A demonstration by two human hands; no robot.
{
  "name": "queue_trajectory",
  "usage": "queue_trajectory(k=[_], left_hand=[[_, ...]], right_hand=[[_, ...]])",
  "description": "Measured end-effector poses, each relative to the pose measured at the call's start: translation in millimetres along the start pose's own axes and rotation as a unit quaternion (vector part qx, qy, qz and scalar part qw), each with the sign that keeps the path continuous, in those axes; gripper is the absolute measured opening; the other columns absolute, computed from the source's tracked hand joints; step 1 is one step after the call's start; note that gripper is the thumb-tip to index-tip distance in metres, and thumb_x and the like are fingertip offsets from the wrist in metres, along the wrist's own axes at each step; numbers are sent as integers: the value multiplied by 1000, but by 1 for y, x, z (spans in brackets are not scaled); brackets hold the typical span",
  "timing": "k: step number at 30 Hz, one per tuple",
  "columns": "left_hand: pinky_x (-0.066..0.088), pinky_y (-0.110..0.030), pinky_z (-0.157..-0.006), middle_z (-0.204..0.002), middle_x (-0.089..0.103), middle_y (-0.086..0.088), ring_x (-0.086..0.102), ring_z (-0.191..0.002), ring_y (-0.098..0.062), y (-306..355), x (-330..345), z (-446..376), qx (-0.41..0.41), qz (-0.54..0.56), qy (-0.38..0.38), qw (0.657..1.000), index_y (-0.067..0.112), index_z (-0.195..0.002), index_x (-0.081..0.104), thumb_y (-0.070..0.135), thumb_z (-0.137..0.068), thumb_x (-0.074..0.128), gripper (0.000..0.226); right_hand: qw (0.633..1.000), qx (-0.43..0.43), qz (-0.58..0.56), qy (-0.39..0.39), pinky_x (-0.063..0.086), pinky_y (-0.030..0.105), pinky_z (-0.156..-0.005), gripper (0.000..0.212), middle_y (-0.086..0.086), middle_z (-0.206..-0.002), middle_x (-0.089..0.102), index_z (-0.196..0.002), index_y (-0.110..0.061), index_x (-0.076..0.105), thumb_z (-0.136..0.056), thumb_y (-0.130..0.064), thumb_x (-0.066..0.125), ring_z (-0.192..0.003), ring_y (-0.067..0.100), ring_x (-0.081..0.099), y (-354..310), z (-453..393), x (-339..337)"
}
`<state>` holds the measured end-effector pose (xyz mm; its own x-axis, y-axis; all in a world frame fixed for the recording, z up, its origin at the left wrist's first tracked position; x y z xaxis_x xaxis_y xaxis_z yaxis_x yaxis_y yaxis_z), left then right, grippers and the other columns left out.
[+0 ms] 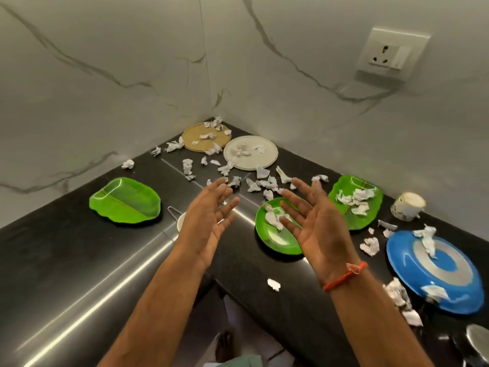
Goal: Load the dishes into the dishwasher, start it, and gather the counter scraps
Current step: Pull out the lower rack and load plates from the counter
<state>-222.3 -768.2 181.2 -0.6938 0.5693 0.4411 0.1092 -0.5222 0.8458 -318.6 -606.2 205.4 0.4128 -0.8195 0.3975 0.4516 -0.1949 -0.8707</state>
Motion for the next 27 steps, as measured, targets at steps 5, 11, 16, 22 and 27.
queue_trajectory(k=[5, 11, 16, 22, 27], left_hand=[[51, -41, -102, -127, 68, -5, 70, -111, -21, 22, -9, -92, -15, -25, -5, 1000, 23, -131, 63, 27, -99, 60, 32], [44, -42, -109, -127, 60, -2, 59, -121, -21, 43, -6, -209, -54, -161, -36, 985, 21, -139, 53, 25, -105, 52, 35], [43, -37, -105, -142, 55, -7, 52, -128, -23, 26, 0, -280, -22, -346, -92, 933, 16, -142, 52, 24, -100, 58, 43], [40, -39, -111, -150, 49, -6, 48, -135, -25, -20, 2, -322, 76, -621, -197, 755, 21, -148, 45, 34, -94, 60, 58], [23, -44, -122, -164, 26, -9, 21, -151, -30, -43, 6, -344, 144, -737, -226, 620, 25, -156, 30, 39, -96, 52, 66]], right_hand=[[999, 12, 36, 4, 39, 45, -114, 52, 4, -142, 57, -139, -27, 57, -100, -57, 40, -132, 22, 52, -6, -59, 29], [998, 17, 60, 31, 43, 42, -110, 51, 5, -138, 60, -136, -25, 59, -102, -56, 39, -129, 23, 54, -12, -127, 65], [993, 44, 97, 48, 45, 43, -108, 49, 5, -137, 61, -130, -28, 63, -101, -59, 38, -128, 23, 55, -9, -170, 78], [989, 68, 113, 64, 49, 41, -101, 53, 7, -136, 61, -129, -26, 65, -100, -61, 39, -124, 23, 57, -7, -204, 71], [984, 94, 127, 83, 47, 43, -105, 53, 6, -134, 62, -126, -25, 66, -99, -62, 39, -124, 24, 57, -1, -228, 55]])
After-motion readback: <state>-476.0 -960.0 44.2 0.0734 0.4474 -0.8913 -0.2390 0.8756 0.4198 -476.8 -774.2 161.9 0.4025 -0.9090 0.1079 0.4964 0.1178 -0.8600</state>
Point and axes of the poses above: each hand's wrist, its own z-axis away from the middle knuckle, its own x-axis out of the palm, y = z × x, the point moved 2 cm from there along -z, towards the middle knuckle
